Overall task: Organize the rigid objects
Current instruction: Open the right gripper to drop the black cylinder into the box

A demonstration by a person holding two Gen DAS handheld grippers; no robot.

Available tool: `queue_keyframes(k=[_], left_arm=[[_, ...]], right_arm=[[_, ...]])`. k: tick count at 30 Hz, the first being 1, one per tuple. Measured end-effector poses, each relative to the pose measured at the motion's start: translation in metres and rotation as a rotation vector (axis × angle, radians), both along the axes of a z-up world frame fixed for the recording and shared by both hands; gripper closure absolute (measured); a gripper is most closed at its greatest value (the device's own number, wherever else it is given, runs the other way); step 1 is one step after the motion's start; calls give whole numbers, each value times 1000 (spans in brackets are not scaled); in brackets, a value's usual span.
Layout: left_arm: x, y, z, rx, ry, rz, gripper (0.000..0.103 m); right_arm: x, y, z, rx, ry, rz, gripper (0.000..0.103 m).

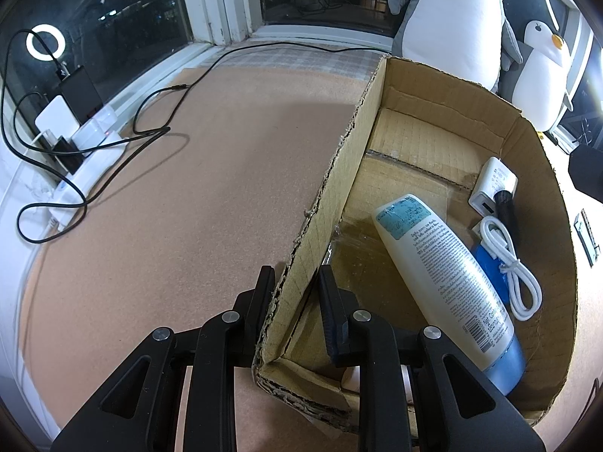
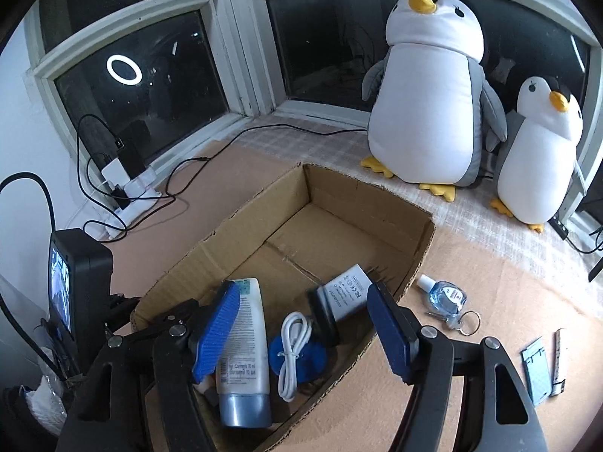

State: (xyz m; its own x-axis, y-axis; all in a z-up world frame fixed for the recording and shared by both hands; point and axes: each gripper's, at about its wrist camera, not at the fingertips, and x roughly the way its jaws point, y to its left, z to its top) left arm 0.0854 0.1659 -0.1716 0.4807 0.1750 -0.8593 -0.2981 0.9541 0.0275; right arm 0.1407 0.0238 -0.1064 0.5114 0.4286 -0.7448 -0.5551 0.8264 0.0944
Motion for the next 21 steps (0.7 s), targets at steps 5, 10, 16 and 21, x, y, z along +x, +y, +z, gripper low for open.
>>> queue_keyframes(k=[5,10,16,21], left_arm=[[0,1,0,1,0,0,82],[0,0,0,2,1,0,82],[0,0,0,2,1,0,82],[0,0,0,4,1,0,82]], right_arm=[[2,-3,0,-5,2,-14,36],[3,-8,-1,-14,4,-23,36],[3,-22,-2,-21,3,-44,36],[7,-45,-5,-28,7,-88,36]])
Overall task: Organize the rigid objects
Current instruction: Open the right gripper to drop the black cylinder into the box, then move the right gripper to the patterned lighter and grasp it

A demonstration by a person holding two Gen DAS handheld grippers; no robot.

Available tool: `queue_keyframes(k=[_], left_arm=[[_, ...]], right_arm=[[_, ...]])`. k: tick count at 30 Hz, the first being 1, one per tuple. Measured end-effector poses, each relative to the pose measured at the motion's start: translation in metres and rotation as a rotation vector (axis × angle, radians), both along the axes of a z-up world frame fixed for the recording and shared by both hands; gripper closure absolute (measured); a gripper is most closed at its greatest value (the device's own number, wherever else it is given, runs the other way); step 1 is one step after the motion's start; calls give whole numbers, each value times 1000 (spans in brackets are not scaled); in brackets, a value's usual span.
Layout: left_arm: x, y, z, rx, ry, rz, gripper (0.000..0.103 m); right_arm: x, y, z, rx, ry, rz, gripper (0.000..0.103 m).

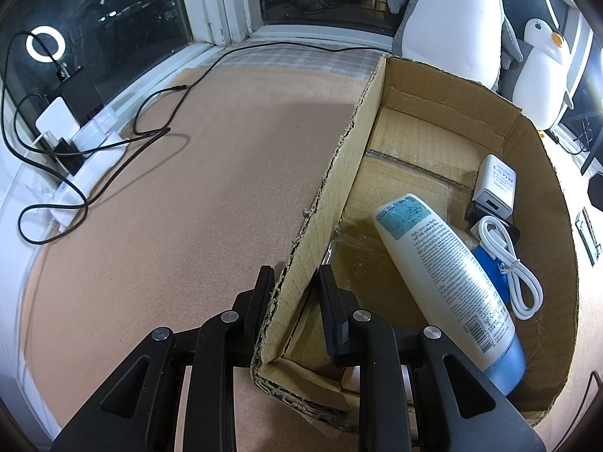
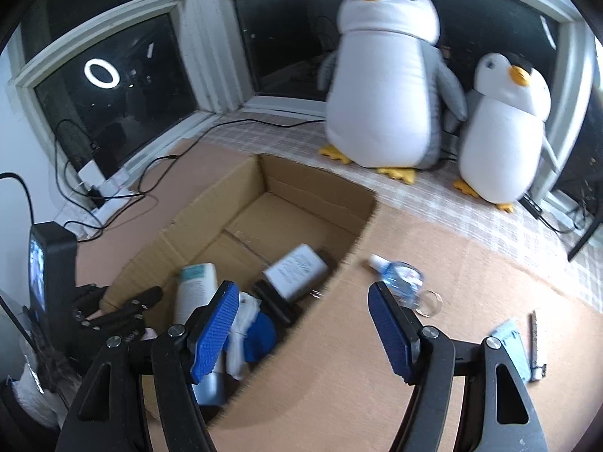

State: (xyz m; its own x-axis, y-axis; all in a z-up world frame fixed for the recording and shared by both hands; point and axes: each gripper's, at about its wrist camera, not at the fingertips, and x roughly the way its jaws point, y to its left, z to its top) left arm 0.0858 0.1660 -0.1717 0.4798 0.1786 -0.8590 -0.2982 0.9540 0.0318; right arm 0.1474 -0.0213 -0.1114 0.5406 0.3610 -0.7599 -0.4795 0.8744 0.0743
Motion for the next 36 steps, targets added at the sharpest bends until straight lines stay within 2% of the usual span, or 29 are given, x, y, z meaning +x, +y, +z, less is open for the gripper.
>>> queue_keyframes(k=[5,11,16,22,29,36], left_arm=[[1,1,0,5,2,-1,82],[1,-1,0,11,4,-1,82],[1,-2,0,17,6,-3,82],[1,-1,-1,17,6,-3,82],[1,-1,-1,17,6,-2,82],[1,-1,-1,18,6,-2,82]], right_arm=[[5,-36,-2,4,3,-74,36],[13,-96,-5,-15,-20,-213,36],[20,-158,-17,-17,-5,-343,36],[35,-209,-32,-37,32,-420,36],[56,-222,-47,-82,71,-437,37],[66,-223,-61,-106,98,-437,49]])
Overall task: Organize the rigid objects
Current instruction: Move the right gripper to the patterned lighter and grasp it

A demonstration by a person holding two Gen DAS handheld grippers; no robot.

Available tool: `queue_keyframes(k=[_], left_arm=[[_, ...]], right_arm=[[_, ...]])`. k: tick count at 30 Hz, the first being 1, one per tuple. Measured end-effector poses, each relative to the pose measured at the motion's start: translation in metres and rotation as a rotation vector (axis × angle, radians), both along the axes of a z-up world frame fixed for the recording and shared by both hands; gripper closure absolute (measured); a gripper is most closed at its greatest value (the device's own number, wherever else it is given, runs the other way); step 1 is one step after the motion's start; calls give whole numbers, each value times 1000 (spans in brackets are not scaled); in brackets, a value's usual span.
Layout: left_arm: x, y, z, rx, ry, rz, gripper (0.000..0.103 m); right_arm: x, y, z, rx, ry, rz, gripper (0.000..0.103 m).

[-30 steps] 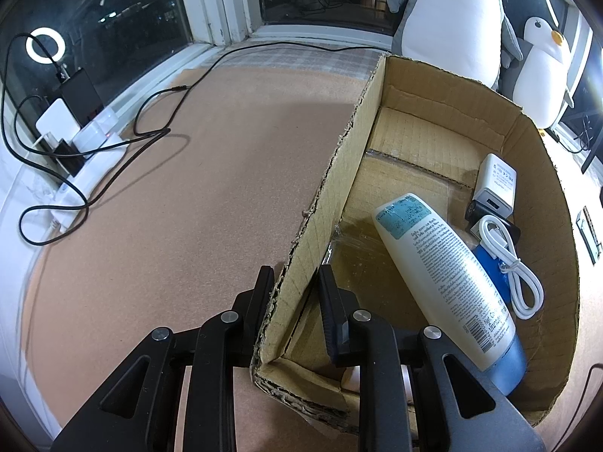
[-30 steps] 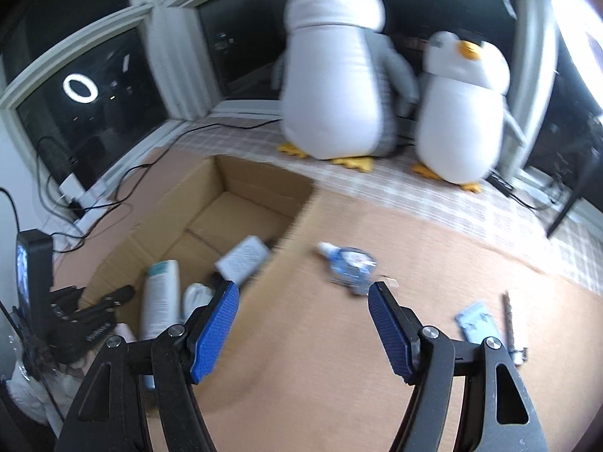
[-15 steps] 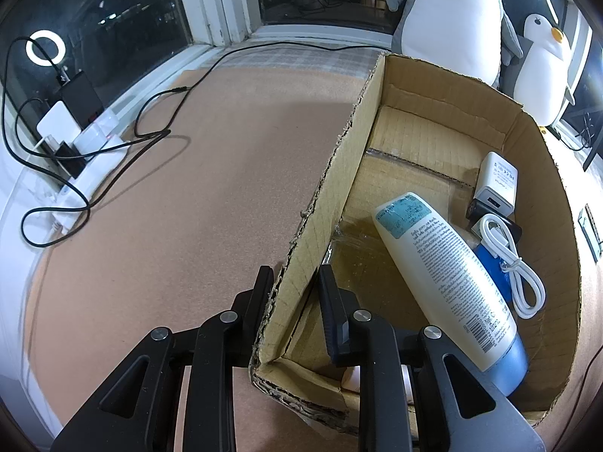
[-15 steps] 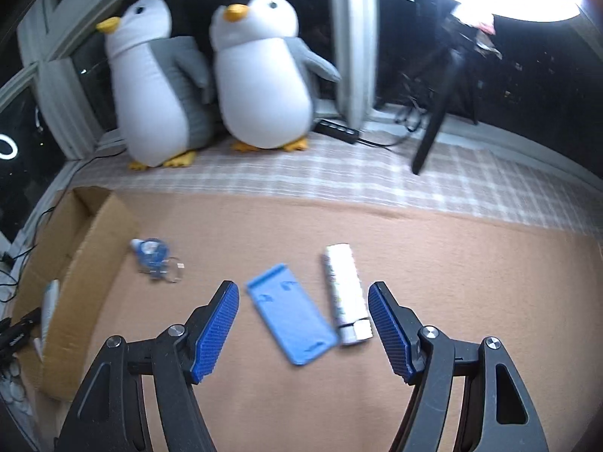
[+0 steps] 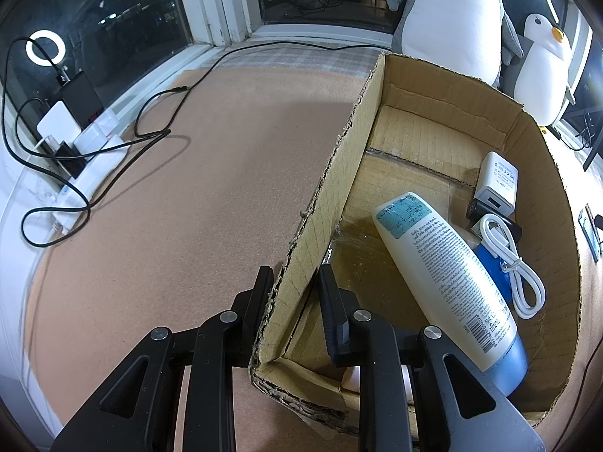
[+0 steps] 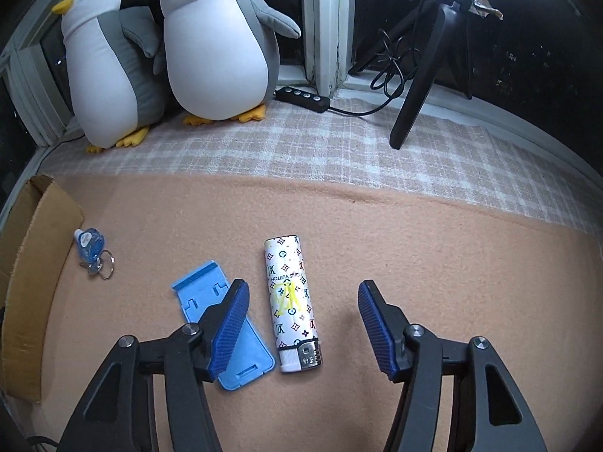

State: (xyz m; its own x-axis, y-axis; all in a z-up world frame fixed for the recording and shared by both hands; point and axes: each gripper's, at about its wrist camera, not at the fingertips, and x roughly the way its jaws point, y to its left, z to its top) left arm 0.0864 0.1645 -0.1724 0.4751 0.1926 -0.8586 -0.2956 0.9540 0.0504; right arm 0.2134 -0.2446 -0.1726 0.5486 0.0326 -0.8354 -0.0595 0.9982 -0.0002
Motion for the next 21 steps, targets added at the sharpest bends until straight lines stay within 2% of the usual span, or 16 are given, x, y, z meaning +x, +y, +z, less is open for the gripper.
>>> queue_keyframes(k=[7,17,21], left_arm=[[0,0,0,0,0,0,81],[0,0,0,0,0,0,81],[0,0,0,0,0,0,82]], right_arm=[[6,1,-5,-17,19,2,59],[12,7,-7,-44,33,17,65],[10,6,-6,-47,40,25,73]])
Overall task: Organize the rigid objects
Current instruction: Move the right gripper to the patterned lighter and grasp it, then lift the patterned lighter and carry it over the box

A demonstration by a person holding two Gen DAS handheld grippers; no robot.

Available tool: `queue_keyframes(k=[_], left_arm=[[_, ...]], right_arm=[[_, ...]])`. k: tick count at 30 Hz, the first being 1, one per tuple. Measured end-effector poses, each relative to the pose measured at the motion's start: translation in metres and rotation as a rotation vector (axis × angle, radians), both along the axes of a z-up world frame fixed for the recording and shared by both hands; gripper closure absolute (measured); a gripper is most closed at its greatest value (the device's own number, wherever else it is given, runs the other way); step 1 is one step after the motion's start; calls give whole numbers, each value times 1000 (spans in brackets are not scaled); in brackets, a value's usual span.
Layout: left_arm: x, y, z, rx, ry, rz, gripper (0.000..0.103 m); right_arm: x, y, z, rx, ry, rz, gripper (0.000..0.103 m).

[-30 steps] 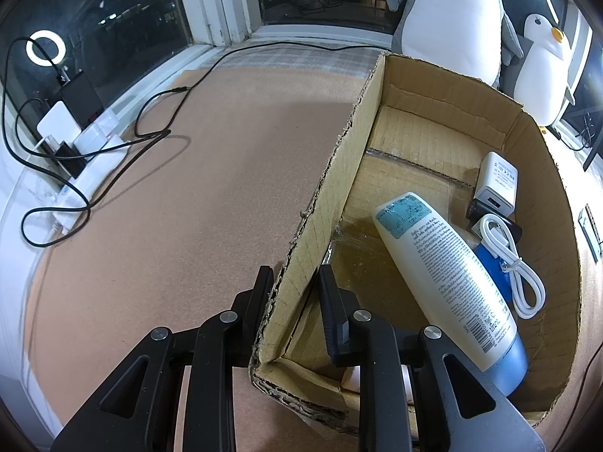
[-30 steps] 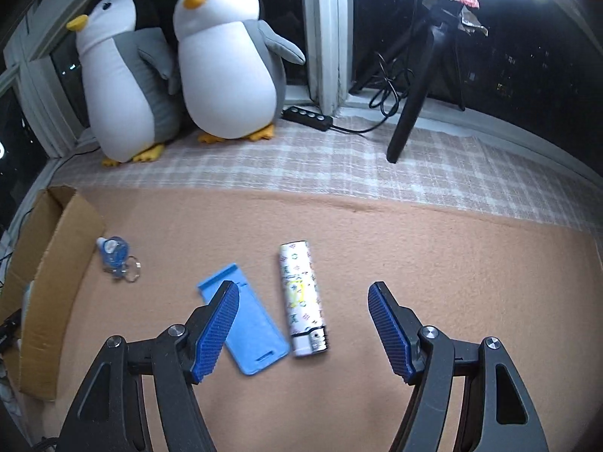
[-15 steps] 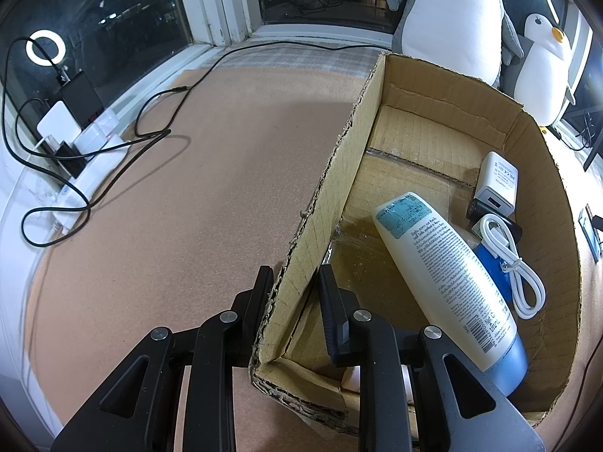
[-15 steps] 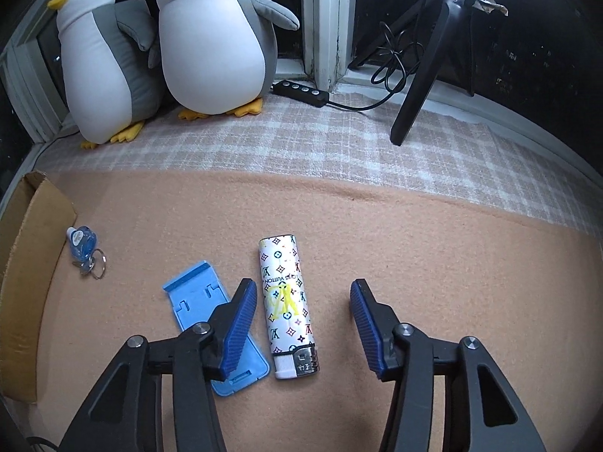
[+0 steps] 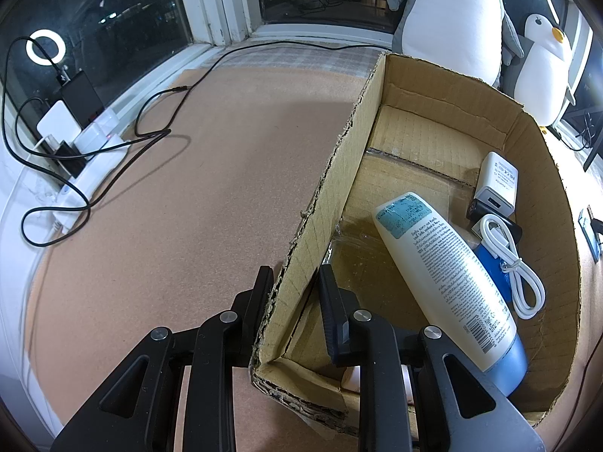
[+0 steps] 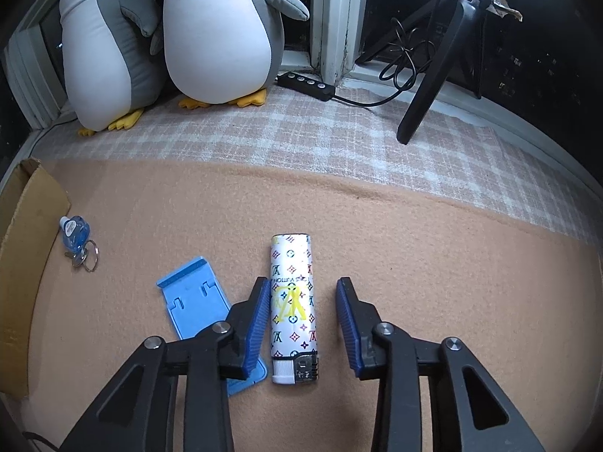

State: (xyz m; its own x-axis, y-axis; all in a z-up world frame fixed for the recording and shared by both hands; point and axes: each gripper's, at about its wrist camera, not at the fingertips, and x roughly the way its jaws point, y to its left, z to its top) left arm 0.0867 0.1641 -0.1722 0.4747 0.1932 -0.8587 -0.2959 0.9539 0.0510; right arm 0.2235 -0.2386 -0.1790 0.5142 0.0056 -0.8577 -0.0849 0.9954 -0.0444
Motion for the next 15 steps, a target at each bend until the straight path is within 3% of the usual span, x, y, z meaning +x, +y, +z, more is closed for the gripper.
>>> queue_keyframes(k=[4,15], left_arm=[[0,0,0,0,0,0,82],[0,0,0,0,0,0,82]], right_arm=[[-7,-5,1,1,8,0,82],[-33,-23,0,14,6,-30,82]])
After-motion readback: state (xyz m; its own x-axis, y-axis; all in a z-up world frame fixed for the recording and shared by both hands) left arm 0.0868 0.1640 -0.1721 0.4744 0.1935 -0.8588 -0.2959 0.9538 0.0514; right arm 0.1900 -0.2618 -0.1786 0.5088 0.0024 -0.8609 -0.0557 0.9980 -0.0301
